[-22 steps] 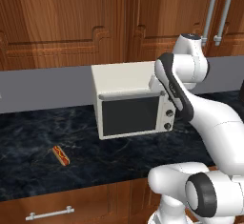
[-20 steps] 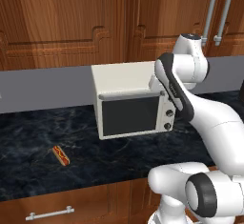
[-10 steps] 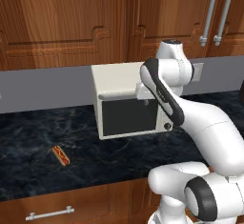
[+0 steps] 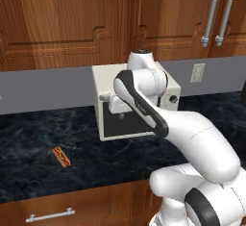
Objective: Store the hot dog in the freezer for long-term storage. Close the freezer door after placing the cooked food.
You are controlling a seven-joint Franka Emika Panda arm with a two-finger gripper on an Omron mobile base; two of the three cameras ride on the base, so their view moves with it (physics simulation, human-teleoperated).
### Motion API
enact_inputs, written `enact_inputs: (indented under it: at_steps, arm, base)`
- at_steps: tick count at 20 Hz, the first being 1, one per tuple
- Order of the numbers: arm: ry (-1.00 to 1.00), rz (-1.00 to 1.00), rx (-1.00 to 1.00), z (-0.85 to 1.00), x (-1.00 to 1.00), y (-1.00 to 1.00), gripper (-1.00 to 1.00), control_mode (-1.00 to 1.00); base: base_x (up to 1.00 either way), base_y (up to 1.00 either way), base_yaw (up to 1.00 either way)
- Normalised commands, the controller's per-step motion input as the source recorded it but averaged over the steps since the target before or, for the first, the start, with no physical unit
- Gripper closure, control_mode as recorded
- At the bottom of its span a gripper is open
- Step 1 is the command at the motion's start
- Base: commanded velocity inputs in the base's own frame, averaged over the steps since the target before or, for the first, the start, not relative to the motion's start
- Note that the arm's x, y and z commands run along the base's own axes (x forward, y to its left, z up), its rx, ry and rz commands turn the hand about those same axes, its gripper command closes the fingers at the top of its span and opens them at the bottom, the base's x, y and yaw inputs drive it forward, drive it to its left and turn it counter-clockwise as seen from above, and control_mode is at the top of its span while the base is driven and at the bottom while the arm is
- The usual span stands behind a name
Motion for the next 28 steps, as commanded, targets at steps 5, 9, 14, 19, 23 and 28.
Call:
enact_inputs:
  at_steps: [5,9,14,19,23,28]
  arm:
    - [0.13,0.23,-0.03,-0.25,0.00,0.69,-1.00,-1.00]
    - [0.09,0.24,-0.06,-0.28,0.00,0.69,-1.00,-1.00]
    - [0.15,0.01,-0.01,-0.24,0.00,0.61,-1.00,-1.00]
    - [0.07,0.00,-0.03,-0.30,0.00,0.66,-1.00,-1.00]
    - [0.03,0.00,-0.08,-0.38,0.00,0.62,-1.00,-1.00]
    - [0.00,0.00,-0.10,-0.39,0.00,0.45,-1.00,-1.00]
  base:
    - [0.00,0.00,0.00]
    - [0.00,0.00,0.00]
    - [0.00,0.00,0.00]
    - [0.00,0.00,0.00]
    - [0.00,0.00,0.00]
    - [0.00,0.00,0.00]
